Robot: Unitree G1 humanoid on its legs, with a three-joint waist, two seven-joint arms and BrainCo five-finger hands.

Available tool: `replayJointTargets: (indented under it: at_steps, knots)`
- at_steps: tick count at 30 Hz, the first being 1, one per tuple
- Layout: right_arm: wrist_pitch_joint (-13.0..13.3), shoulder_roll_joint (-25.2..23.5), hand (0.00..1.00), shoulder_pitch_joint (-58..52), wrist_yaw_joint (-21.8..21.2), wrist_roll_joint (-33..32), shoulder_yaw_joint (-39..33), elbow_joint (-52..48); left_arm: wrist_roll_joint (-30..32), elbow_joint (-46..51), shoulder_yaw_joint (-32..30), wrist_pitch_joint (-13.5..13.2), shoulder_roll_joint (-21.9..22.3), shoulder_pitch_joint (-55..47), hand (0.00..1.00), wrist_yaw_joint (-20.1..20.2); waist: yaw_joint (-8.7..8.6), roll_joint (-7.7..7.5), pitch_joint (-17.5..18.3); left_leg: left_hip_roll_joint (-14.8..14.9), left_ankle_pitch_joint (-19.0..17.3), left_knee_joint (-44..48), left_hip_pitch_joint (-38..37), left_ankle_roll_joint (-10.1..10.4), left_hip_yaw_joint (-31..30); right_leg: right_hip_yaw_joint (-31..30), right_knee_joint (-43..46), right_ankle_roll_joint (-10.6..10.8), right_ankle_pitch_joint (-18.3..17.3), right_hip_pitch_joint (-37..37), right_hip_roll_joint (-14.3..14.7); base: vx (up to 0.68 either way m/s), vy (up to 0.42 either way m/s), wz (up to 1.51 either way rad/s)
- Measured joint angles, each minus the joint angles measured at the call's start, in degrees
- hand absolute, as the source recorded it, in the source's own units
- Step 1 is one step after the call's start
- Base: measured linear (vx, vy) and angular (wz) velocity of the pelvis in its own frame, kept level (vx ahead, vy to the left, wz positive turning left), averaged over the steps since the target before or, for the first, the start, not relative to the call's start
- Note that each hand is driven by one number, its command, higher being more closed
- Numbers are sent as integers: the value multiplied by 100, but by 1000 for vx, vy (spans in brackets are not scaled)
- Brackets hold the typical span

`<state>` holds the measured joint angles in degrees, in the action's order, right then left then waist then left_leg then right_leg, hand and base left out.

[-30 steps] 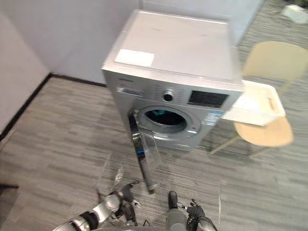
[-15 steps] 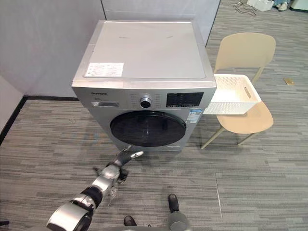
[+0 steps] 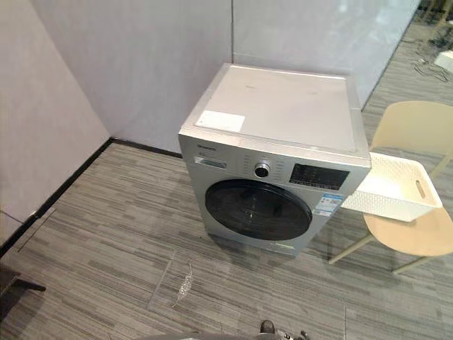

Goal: Pick up the laundry basket with both hands and put the clothes into the washing machine.

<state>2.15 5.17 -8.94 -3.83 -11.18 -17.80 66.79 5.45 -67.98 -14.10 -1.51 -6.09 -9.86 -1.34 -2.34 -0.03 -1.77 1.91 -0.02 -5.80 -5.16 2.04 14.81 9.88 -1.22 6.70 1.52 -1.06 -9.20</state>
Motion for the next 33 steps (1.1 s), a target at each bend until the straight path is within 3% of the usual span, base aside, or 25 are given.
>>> replayJointTargets:
  at_steps: [2,4,6,7,8,10,11,12,13,14,15,16,17,18,20,22,23,25,26,27,29,30,33]
  knots:
    - [-15,-33,0,13,-3,50,-100,81,-292,25,-21,-2,13,-1,0,-19,8,-30,-10,13,0,37,-133,2,-72,103,58,-15,-58,-176,-3,-3,-16,33]
    - [-33,-56,0,67,-8,51,-143,209,-663,165,-176,-4,36,2,0,-28,1,-91,-53,98,-260,606,-18,16,-186,242,177,-88,-260,-398,-8,-27,-52,42]
    - [-33,-27,0,165,-6,200,-49,237,-1192,580,-380,-70,153,24,0,-50,83,-29,-162,544,-978,2544,814,281,-383,322,650,-183,-674,-366,155,-59,-73,53]
    - [-32,-17,0,218,4,263,11,256,-1299,669,-462,-89,138,102,0,-52,112,-60,-224,599,-982,3149,1075,269,-426,391,788,-178,-764,-318,169,-127,-38,51]
    - [-44,69,0,317,17,331,209,302,-1527,845,-459,-127,165,233,0,-105,187,-94,-350,698,-746,4046,1566,325,-633,458,975,-234,-867,-307,188,-129,-33,33]
    - [-81,226,0,472,31,478,413,357,-1733,955,-460,-174,253,285,0,-126,360,-143,-444,596,-258,4587,1972,630,-962,481,882,-267,-882,-337,145,-86,-74,20]
    - [-92,272,0,593,41,502,408,297,-1744,942,-441,-172,238,337,0,-127,352,-156,-561,500,-115,4667,2146,635,-922,513,797,-288,-867,-373,43,-27,-39,20]
    - [-98,290,0,644,47,502,412,254,-1732,941,-421,-165,264,348,0,-124,357,-144,-585,521,-216,4601,2148,521,-784,520,793,-288,-867,-372,13,-5,1,18]
    - [-98,405,0,744,96,502,410,177,-1709,934,-405,-161,343,317,0,-123,353,52,-684,607,-385,4253,2061,268,-416,511,780,-286,-867,-361,6,12,114,1]
    - [-94,502,0,786,128,493,413,60,-1694,839,-417,-148,431,268,0,-122,339,273,-706,689,-453,3561,1874,165,87,496,711,-264,-862,-322,38,36,145,-8]
    - [-97,551,0,788,129,489,426,6,-1643,787,-434,-144,474,219,0,-122,345,367,-687,725,-484,3130,1751,149,366,479,648,-225,-841,-298,73,91,188,-16]
    - [-96,547,0,805,136,478,459,-84,-1503,649,-470,-124,511,107,0,-121,360,478,-633,705,-713,2400,1519,-268,753,436,406,-147,-783,-305,152,105,107,-21]
    - [-104,479,0,876,130,474,501,-99,-1391,534,-550,-112,513,102,0,-132,416,484,-570,668,-712,2197,1518,-260,938,408,460,-61,-704,-248,161,220,117,-5]
    - [-95,342,0,874,123,472,538,-207,-1237,477,-651,-76,389,76,0,-128,420,233,-547,466,-711,2024,1522,-260,1127,420,534,-85,-753,-266,9,236,55,15]
    - [-99,344,0,882,134,433,535,-236,-1099,395,-842,-15,364,73,0,-132,457,148,-466,213,-706,1955,1530,-358,1076,527,397,89,-761,-336,-178,262,76,43]
    - [-84,367,0,838,131,392,534,-249,-1071,256,-1120,9,407,58,0,-133,488,82,-397,-217,-741,1603,1180,-522,968,654,782,230,-944,-468,-554,333,161,44]
    - [-78,367,0,805,125,387,541,-248,-1072,208,-1137,5,448,24,0,-136,485,88,-386,-370,-756,1385,965,-542,901,611,1379,217,-1078,-365,-723,271,178,44]
    - [-32,344,0,704,108,383,546,-313,-1072,152,-999,7,469,-25,0,-126,442,156,-284,-561,-774,1158,568,-571,657,342,3441,133,-1070,283,-1064,244,166,70]
    - [-24,186,0,599,83,384,565,-309,-1069,182,-803,5,355,32,0,-126,306,-7,-277,-745,-843,1156,287,-674,352,-113,4978,-231,-746,798,-1219,365,108,130]
    - [140,22,0,493,56,371,598,-466,-1069,203,-634,6,193,119,0,-129,209,-110,-309,-877,-855,1200,29,-846,55,-495,6121,-279,-688,1140,-1181,384,64,142]
    - [99,2,0,480,-1,334,669,-485,-1061,223,-460,-1,97,238,0,-137,133,-232,-326,-893,-899,1209,-230,-890,-343,-696,6909,-335,-750,1553,-962,349,-39,129]
    - [102,16,0,470,6,276,654,-488,-1042,328,-373,-4,97,328,0,-136,145,-236,-329,-861,-899,1142,-377,-890,-604,-714,7062,-499,-822,1949,-892,316,-75,111]
    - [96,26,0,424,20,207,575,-634,-1030,586,-175,-48,239,560,0,-182,142,-208,-405,-726,-899,1126,-475,-888,-1163,-1311,6596,-618,-914,2676,-518,332,-162,116]
